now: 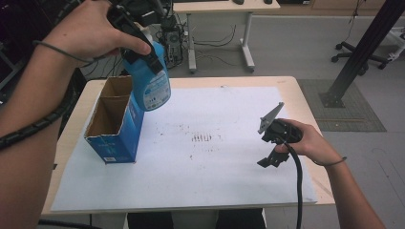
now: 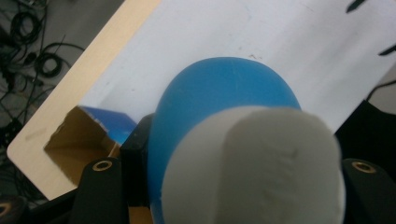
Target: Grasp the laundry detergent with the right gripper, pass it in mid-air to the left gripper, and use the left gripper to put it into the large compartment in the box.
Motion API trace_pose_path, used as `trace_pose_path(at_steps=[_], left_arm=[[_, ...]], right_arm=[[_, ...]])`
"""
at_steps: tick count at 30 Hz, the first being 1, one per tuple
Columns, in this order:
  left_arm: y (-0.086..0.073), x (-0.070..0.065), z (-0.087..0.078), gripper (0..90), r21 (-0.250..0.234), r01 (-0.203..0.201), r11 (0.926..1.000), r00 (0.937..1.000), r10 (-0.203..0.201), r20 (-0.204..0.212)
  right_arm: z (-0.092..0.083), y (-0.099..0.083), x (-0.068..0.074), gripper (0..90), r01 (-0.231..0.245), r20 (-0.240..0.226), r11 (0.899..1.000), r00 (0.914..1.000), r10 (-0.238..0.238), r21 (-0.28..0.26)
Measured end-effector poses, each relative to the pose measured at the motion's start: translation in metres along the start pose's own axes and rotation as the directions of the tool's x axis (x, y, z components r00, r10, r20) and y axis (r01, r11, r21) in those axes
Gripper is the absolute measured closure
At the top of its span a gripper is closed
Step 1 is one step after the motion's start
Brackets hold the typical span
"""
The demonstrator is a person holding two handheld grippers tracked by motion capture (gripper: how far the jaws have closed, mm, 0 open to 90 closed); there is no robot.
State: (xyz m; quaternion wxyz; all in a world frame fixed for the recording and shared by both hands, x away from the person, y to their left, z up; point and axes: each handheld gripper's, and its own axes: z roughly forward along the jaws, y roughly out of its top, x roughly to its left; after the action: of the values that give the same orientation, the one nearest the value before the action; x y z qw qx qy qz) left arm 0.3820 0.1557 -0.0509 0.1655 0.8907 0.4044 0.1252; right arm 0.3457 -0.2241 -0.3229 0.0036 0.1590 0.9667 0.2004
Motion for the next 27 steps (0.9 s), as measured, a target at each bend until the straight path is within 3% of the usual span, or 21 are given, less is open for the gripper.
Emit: trace_pose_path(at_steps=[2,3,5,6,9,10,11,13,14,16,17,18,19,21,22,23,26,27], left_arm=[[0.000,0.000,0.000,37.8,0.000,0.000,1.0000,1.0000,0.000,0.000],[-0.006,0.013,-0.006,37.8,-0.005,0.052,0.9986,0.9983,-0.052,-0.025],[-0.006,0.013,-0.006,37.8,-0.005,0.052,0.9986,0.9983,-0.052,-0.025],[-0.014,0.028,-0.010,37.8,-0.012,0.112,0.9936,0.9930,-0.112,-0.037],[-0.014,0.028,-0.010,37.8,-0.012,0.112,0.9936,0.9930,-0.112,-0.037],[-0.017,0.032,-0.011,37.8,-0.012,0.132,0.9912,0.9905,-0.132,-0.037],[-0.024,0.044,-0.013,37.8,-0.020,0.178,0.9839,0.9830,-0.178,-0.044],[-0.026,0.047,-0.014,37.8,-0.017,0.189,0.9818,0.9807,-0.190,-0.047],[-0.033,0.058,-0.016,37.8,-0.026,0.239,0.9706,0.9678,-0.240,-0.075],[-0.033,0.058,-0.016,37.8,-0.026,0.239,0.9706,0.9678,-0.240,-0.075],[-0.037,0.063,-0.018,37.8,-0.030,0.267,0.9632,0.9584,-0.269,-0.096],[-0.037,0.063,-0.018,37.8,-0.030,0.267,0.9632,0.9584,-0.269,-0.096],[-0.041,0.069,-0.019,37.8,-0.033,0.298,0.9539,0.9471,-0.300,-0.114],[-0.041,0.069,-0.019,37.8,-0.033,0.298,0.9539,0.9471,-0.300,-0.114],[-0.042,0.071,-0.020,37.8,-0.034,0.308,0.9508,0.9435,-0.310,-0.117],[-0.048,0.080,-0.020,37.8,-0.049,0.360,0.9317,0.9235,-0.363,-0.123],[-0.048,0.080,-0.020,37.8,-0.049,0.360,0.9317,0.9235,-0.363,-0.123],[-0.051,0.085,-0.019,37.8,-0.049,0.394,0.9179,0.9073,-0.397,-0.139]], right_arm=[[-0.001,0.000,0.000,6.9,-0.002,0.005,1.000,1.0000,0.002,-0.006],[-0.001,0.000,0.000,6.9,-0.002,0.004,1.000,1.0000,0.002,-0.008],[-0.001,0.001,0.001,6.9,-0.001,0.007,1.000,1.0000,0.001,-0.011],[-0.001,0.001,0.001,6.9,0.000,0.006,1.000,1.0000,0.000,-0.010],[0.000,0.002,0.001,6.9,0.000,0.009,1.000,1.0000,0.000,-0.011],[-0.001,0.002,0.001,6.9,-0.003,0.009,1.000,1.0000,0.003,-0.012],[-0.001,0.002,0.001,6.9,-0.003,0.009,1.000,1.0000,0.003,-0.012],[-0.001,0.002,0.001,7.0,-0.003,0.011,1.000,0.9999,0.003,-0.012],[-0.001,0.002,0.001,7.0,-0.004,0.011,1.000,0.9999,0.004,-0.012],[0.000,0.001,0.001,7.0,-0.006,0.013,1.000,0.9999,0.006,-0.015],[0.000,0.001,0.001,7.1,-0.006,0.013,1.000,0.9999,0.006,-0.015],[0.000,0.001,0.001,7.1,-0.006,0.013,1.000,0.9999,0.006,-0.015],[0.000,0.001,0.000,7.1,-0.006,0.015,1.000,0.9999,0.006,-0.016],[0.000,0.002,0.000,7.1,-0.005,0.016,1.000,0.9999,0.005,-0.021],[0.000,0.002,0.000,7.1,-0.005,0.016,1.000,0.9999,0.005,-0.021],[0.000,0.002,0.000,7.1,-0.005,0.018,1.000,0.9998,0.005,-0.023],[0.000,0.003,0.000,7.1,-0.004,0.019,1.000,0.9998,0.004,-0.024],[0.000,0.003,0.000,7.0,-0.003,0.018,1.000,0.9998,0.004,-0.025]])
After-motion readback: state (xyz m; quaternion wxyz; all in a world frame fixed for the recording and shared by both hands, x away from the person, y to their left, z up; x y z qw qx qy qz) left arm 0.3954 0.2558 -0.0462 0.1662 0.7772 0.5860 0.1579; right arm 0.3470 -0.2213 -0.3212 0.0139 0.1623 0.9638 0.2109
